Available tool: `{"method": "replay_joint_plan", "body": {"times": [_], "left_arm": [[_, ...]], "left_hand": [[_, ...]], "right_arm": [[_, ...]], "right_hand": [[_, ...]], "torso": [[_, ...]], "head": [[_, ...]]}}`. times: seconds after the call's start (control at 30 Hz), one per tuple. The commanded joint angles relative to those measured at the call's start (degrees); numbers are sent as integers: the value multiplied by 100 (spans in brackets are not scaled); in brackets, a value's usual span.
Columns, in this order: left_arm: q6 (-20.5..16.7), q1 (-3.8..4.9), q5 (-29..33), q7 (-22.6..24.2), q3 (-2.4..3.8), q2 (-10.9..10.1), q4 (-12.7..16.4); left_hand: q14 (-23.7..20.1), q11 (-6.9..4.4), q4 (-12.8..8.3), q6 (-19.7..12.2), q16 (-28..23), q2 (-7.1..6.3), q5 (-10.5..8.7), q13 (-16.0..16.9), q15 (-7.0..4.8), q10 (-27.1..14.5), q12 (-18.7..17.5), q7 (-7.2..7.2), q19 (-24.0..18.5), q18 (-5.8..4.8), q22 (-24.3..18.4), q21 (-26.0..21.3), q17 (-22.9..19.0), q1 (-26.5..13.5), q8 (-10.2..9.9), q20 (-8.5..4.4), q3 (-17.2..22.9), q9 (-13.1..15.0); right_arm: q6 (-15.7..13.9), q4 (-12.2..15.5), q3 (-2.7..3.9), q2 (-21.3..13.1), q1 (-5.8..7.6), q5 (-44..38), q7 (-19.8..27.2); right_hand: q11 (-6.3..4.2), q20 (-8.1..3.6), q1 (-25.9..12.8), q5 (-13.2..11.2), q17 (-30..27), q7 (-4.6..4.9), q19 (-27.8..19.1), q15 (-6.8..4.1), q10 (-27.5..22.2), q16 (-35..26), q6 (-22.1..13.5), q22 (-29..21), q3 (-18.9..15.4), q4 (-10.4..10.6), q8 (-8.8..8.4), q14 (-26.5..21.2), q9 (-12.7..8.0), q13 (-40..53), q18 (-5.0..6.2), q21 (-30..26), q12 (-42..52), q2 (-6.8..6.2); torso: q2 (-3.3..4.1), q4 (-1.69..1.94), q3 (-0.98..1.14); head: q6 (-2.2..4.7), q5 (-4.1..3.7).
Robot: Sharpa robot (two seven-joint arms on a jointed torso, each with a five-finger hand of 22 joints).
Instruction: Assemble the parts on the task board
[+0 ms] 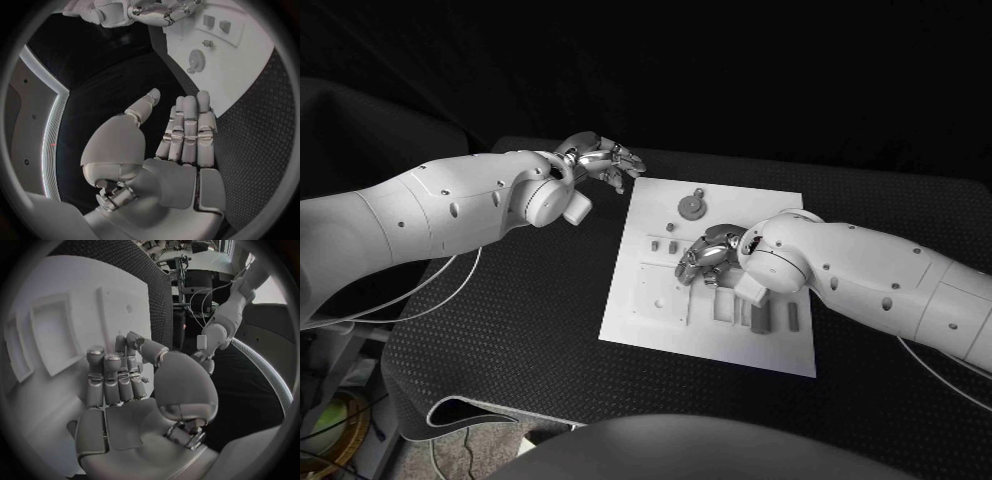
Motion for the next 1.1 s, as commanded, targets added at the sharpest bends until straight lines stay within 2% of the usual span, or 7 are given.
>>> {"method": "replay_joint_plan", "body": {"times": [0.03, 0.5, 0.67, 0.87, 0.97, 1.1], "left_arm": [[62, 7, -19, 30, 2, 3, 12], [139, 7, -23, 12, 2, -5, 4], [198, 6, -23, 6, 1, -21, 13], [309, 6, -49, 22, -4, -32, 10], [351, 4, -63, 44, -7, -45, 13], [366, 4, -80, 65, -12, -63, 15]], "left_hand": [[49, 9, 5, 4, -31, 22, -5, 8, -8, -41, -30, 29, 47, 173, 9, -29, 8, 22, 3, -3, -9, -6], [49, 10, 10, 13, -32, 29, -5, 10, -8, -43, -30, 26, 48, 172, 11, -32, 9, 13, 11, -2, -11, -3], [49, 11, 14, 15, -33, 32, -6, 10, -7, -45, -30, 25, 48, 171, 12, -34, 10, 4, 13, -1, -14, -3], [47, 24, 14, 46, -37, 59, -4, -3, 3, -100, -54, 12, 48, 175, 18, -42, 15, -17, 37, 2, -16, 5], [44, 30, 11, 84, -39, 86, -3, -10, 9, -122, -55, -5, 45, 178, 22, -49, 18, -14, 62, 7, -9, 13], [40, 33, 6, 153, -38, 116, -4, -17, 13, -130, -49, -37, 43, 182, 33, -54, 25, -5, 103, 13, 0, 26]], "right_arm": [[-72, -94, -47, -44, -49, -134, -236], [254, 91, -39, -305, -52, 665, 97], [539, 151, 1, -406, -51, 1094, 247], [913, 191, 125, -531, -52, 1513, 560], [1089, 181, 232, -585, -52, 1586, 637], [1155, 213, 318, -626, -52, 1668, 692]], "right_hand": [[15, -34, 66, 3, 8, 31, 6, -44, 42, 16, -2, 120, 2, 25, 23, -14, -2, 12, 436, 34, 4, 144], [15, -34, 62, -1, 8, 31, 4, -43, 42, 12, -2, 117, 1, 25, 25, -18, 2, 12, 436, 35, 2, 148], [15, -34, 60, 0, 6, 31, 1, -43, 43, 8, -3, 116, 0, 24, 25, -21, 4, 12, 436, 34, 1, 149], [18, -30, 48, -4, 0, 35, -15, -40, 38, -10, -12, 109, -5, 24, 22, -37, 9, 11, 436, 22, -6, 165], [19, -27, 42, -3, -2, 36, -22, -39, 36, -18, -17, 106, -8, 24, 21, -44, 11, 11, 436, 17, -9, 170], [20, -25, 35, 0, -4, 38, -29, -38, 36, -24, -22, 104, -13, 24, 19, -50, 13, 11, 436, 13, -11, 178]], "torso": [[0, 2, 1], [-3, 9, 4], [-4, -3, 4], [-2, -3, 11], [-3, -1, 12], [-3, -7, 8]], "head": [[0, 1], [0, -4], [0, -5], [0, -16], [0, -26], [0, -25]]}}
